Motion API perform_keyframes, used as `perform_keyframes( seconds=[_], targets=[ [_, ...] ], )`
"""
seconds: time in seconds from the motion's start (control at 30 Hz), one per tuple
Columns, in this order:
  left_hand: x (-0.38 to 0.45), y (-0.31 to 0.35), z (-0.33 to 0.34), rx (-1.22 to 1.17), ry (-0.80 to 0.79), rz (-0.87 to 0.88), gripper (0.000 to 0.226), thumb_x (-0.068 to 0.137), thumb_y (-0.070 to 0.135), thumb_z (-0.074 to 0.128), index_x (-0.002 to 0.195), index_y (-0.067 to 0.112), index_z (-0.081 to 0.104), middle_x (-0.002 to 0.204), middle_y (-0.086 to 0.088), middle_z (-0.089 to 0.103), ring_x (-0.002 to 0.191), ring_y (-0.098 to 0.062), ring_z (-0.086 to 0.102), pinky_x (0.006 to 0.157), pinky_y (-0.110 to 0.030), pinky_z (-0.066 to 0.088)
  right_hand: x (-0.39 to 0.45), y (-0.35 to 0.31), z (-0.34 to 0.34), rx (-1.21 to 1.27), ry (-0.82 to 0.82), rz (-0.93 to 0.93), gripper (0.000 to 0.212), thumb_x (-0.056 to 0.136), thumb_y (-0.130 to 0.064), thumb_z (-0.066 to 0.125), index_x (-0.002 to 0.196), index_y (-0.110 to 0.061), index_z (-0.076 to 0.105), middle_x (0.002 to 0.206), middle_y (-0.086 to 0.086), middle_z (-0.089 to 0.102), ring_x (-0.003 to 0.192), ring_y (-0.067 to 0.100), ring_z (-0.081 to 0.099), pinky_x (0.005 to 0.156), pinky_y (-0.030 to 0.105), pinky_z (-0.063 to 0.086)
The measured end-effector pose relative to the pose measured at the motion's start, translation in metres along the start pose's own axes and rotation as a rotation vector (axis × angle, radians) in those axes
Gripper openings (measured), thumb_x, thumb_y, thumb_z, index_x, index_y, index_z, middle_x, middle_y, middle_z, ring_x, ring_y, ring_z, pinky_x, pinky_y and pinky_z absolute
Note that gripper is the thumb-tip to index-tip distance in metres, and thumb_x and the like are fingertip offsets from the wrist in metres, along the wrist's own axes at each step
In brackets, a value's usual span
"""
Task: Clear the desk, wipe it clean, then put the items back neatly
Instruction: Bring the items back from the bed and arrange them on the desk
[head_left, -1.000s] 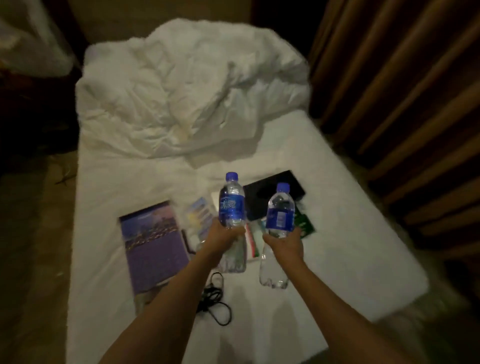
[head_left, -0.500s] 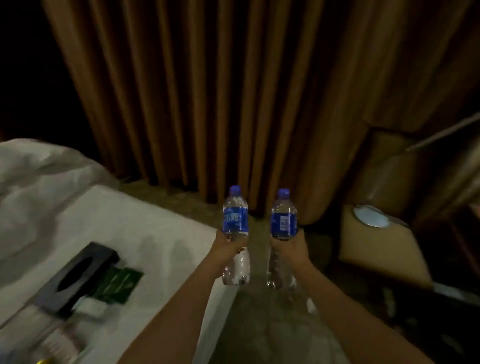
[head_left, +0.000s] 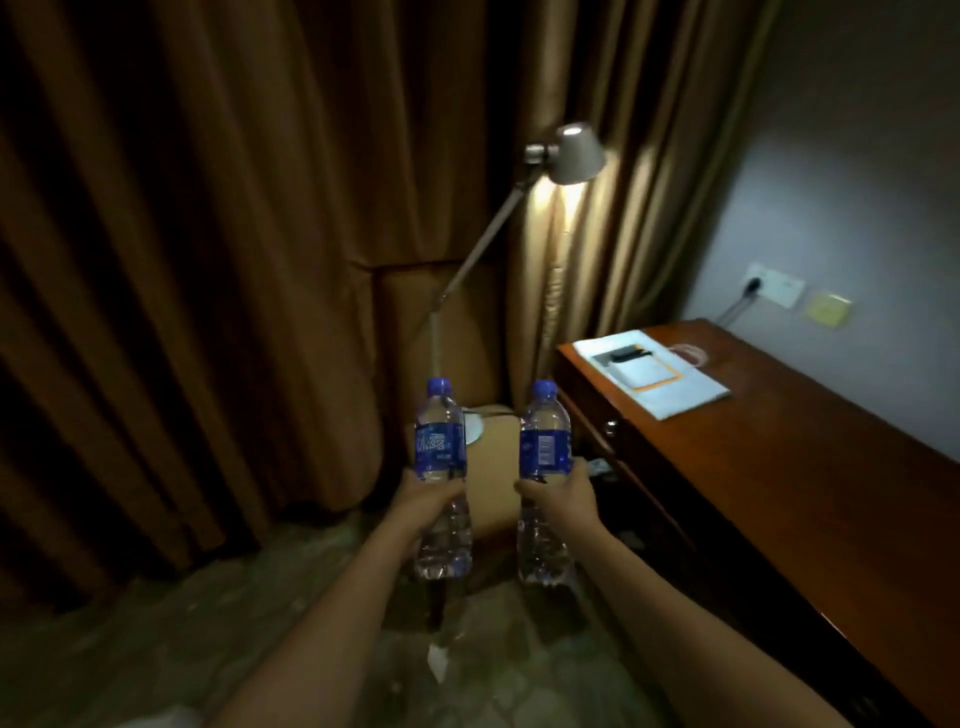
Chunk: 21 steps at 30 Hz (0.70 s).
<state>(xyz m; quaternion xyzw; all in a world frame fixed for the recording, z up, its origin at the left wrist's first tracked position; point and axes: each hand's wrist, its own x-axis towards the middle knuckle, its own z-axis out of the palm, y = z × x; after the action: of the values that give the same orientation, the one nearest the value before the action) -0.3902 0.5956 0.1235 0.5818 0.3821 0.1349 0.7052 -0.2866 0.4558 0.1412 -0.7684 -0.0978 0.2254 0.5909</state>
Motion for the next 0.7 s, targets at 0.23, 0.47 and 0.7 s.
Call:
perform_keyframes(
  seconds=[0.23, 0.47, 0.7],
  targets=[
    [0.120, 0.066, 0.132, 0.168, -0.305, 0.075, 0.017, 0.085, 0.005, 0.062, 0.098, 0.015, 0.056, 0.094, -0.010, 0.064, 0.078, -0.017, 0.059, 0.058, -0.025, 0.045, 0.106, -0.019, -0.085, 0.103, 0.257, 0.025, 0.058, 0.076, -0.010, 0.076, 0.118, -0.020, 0.036, 0.108, -0.003, 0.050, 0.097, 0.016, 0.054, 0.077, 0.029, 0.043],
    [0.200, 0.076, 0.277, 0.266, -0.546, 0.080, 0.017, 0.072, 0.001, 0.067, 0.085, 0.010, 0.060, 0.077, -0.011, 0.061, 0.065, -0.019, 0.057, 0.056, -0.024, 0.045, 0.182, 0.001, -0.184, 0.065, 0.510, 0.084, 0.054, 0.077, -0.012, 0.076, 0.112, -0.021, 0.036, 0.108, -0.002, 0.052, 0.095, 0.016, 0.055, 0.079, 0.029, 0.047],
    [0.284, 0.079, 0.422, 0.417, -0.655, 0.078, 0.077, 0.048, 0.022, 0.076, 0.116, 0.002, 0.049, 0.098, -0.016, 0.065, 0.076, -0.026, 0.065, 0.068, -0.035, 0.056, 0.284, 0.026, -0.281, 0.130, 0.682, 0.166, 0.060, 0.075, -0.008, 0.075, 0.123, -0.013, 0.039, 0.112, 0.003, 0.055, 0.089, 0.017, 0.057, 0.071, 0.024, 0.048]
  ],
)
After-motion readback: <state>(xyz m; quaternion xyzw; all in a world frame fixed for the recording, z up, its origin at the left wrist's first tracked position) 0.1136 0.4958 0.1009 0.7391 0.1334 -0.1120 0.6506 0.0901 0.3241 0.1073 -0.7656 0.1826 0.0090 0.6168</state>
